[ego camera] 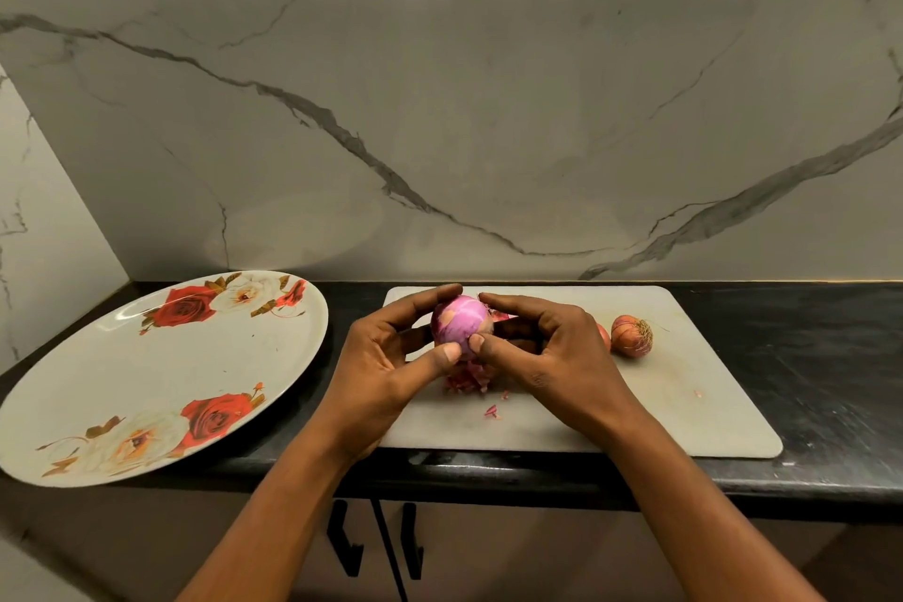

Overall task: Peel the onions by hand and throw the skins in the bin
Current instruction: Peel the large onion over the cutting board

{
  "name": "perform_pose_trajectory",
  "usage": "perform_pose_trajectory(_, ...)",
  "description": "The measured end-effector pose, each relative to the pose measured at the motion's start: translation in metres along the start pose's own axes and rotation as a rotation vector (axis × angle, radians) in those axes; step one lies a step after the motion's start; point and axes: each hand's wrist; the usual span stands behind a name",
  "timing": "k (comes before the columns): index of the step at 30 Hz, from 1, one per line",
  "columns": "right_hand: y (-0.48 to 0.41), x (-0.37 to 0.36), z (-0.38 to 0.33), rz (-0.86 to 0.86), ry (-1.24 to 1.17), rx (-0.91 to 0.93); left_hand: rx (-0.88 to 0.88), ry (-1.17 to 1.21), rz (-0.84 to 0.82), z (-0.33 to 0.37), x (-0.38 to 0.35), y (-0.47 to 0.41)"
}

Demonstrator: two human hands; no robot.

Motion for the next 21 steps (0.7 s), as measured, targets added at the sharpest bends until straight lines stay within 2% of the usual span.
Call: perform_pose_trajectory(21,-0.0021,0.0017,0.0051,0.017,0.004,0.025,0.025,0.028,0.007,-0.0009,0.0003,0.0003)
Point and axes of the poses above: each hand's wrist, its own y-axis away from the middle knuckle, its own x-axis out of the back of the hand, z = x × y, and after that the axes turned 12 degrees about z, right-handed
